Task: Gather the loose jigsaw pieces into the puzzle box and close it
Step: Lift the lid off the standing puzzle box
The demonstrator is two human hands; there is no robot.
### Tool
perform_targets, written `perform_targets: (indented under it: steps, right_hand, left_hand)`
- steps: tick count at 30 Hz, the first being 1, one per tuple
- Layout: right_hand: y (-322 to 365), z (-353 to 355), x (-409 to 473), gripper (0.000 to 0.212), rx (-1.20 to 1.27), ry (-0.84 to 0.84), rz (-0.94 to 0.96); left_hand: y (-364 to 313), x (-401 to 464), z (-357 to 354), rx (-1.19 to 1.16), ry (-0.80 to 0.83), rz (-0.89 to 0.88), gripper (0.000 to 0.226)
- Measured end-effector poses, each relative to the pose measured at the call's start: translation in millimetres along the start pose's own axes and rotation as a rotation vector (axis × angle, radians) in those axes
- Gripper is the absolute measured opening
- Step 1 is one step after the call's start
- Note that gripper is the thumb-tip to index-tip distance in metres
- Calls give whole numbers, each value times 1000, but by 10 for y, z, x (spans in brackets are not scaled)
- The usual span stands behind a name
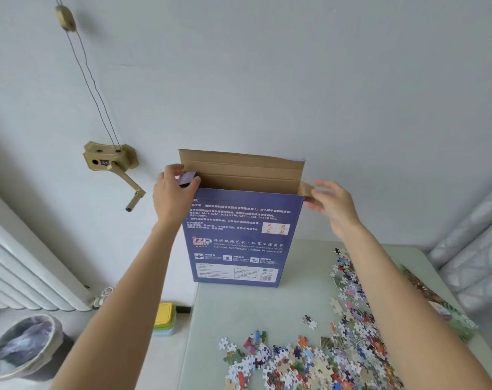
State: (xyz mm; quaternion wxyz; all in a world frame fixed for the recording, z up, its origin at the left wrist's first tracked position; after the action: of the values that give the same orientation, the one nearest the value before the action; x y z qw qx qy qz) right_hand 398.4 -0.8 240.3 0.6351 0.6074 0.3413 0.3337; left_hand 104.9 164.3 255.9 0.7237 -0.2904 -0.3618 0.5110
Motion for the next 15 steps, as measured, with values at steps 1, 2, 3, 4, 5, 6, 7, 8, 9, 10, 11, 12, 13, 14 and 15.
perform_targets:
  steps: [1, 2, 3, 4, 5, 6, 7, 8, 9, 10, 11, 12, 13, 14, 15]
  right_hand:
    - [-14, -21, -7, 19, -65, 12, 13]
    - [-9, -48, -24, 20, -124, 21, 39]
    - [5, -61, -34, 22, -181, 13, 73]
    - [37, -73, -59, 24, -209, 4, 107]
    - [71, -60, -79, 25, -264, -15, 145]
    - [116, -21, -98, 27, -351, -42, 194]
    - [171, 25, -122, 30, -478, -68, 239]
    - [220, 78, -145, 34, -585, -89, 270]
    - [254, 132, -165, 38, -647, -100, 280]
    - [281, 174, -185, 42, -672, -96, 274]
    - [288, 218, -200, 46, -684, -82, 264]
    - [299, 248, -218, 50, -703, -63, 255]
    - [297, 273, -224, 53, -733, -46, 247]
    - [309, 304, -239, 56, -771, -38, 242]
    - [324, 337, -242, 57, -808, -39, 242]
  left_hand:
    - [-2, 24, 18, 3, 12, 1, 40]
    - [-18, 32, 40, 1, 17, 3, 40]
    - [-34, 31, 66, -23, 8, 12, 39]
    - [-53, 22, 92, -72, -7, 26, 37]
    - [-71, 9, 112, -130, -21, 33, 34]
    - [-96, -7, 118, -174, -28, 26, 31]
    - [-109, -17, 102, -204, -21, 16, 29]
    - [-126, -40, 74, -231, -4, 12, 28]
    - [-129, -62, 30, -261, 19, 17, 30]
    - [-137, -91, -15, -288, 44, 17, 31]
    - [-149, -124, -62, -304, 66, 8, 31]
    - [-157, -156, -98, -311, 85, 4, 30]
    - [-166, -183, -124, -325, 93, -4, 29]
    - [-185, -209, -140, -350, 96, -8, 27]
    - [-211, -226, -142, -378, 97, -17, 26]
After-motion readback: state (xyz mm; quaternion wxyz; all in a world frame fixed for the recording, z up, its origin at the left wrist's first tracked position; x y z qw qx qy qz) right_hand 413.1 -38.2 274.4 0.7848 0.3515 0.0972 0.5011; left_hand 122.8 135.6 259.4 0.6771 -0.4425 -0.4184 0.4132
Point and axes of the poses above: each hand's wrist, its own x-axis towards the middle knuckle, its own z-axis out of the back of the hand, y = z × x, the point moved 5 cm from there along x, towards the middle knuckle, and after that the axes turned 11 degrees about y, right-handed, at the moved point
